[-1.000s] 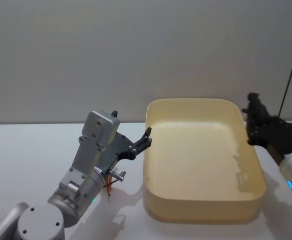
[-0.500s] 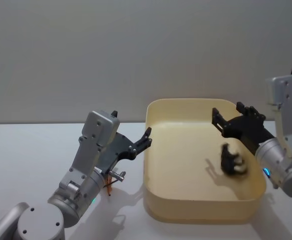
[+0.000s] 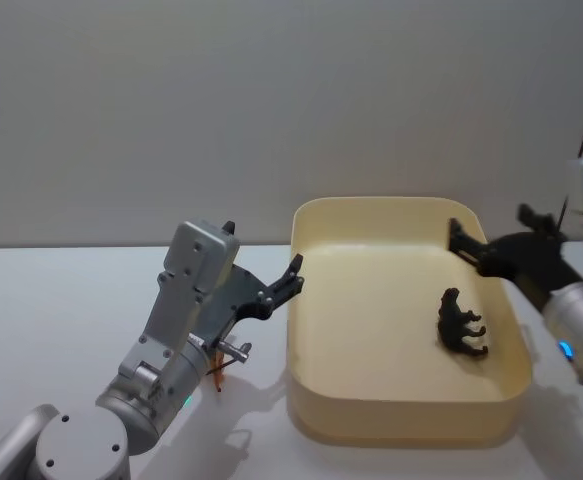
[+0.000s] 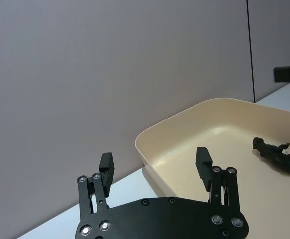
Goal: Pick up the toy alternately with two hands and place it into the central storage box.
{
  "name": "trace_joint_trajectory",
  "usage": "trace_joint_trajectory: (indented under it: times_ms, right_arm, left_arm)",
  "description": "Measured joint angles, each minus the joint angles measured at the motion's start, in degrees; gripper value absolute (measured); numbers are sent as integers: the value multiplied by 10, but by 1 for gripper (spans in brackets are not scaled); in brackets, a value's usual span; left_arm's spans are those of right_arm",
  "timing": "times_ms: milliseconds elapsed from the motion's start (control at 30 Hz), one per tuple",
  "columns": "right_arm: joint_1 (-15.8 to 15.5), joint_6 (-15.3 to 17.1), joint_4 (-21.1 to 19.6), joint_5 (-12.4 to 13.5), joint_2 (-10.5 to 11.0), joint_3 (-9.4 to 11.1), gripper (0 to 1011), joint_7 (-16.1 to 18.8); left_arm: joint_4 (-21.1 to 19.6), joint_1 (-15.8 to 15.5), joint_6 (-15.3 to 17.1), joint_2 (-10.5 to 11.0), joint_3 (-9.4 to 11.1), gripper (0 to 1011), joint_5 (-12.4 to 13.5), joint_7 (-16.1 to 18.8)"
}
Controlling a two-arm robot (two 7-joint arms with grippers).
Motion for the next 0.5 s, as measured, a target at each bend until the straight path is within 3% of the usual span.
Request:
trace_joint_trajectory:
  times_ms: [300,500]
  right_arm:
    - [-46,-7,-43,25,33,30,1001,-37]
    - [-94,-14,-80,47,62,60,1001,-71]
  left_arm:
    - [0,0,0,0,0,1001,0,0]
    - [0,0,0,0,0,1001,0,0]
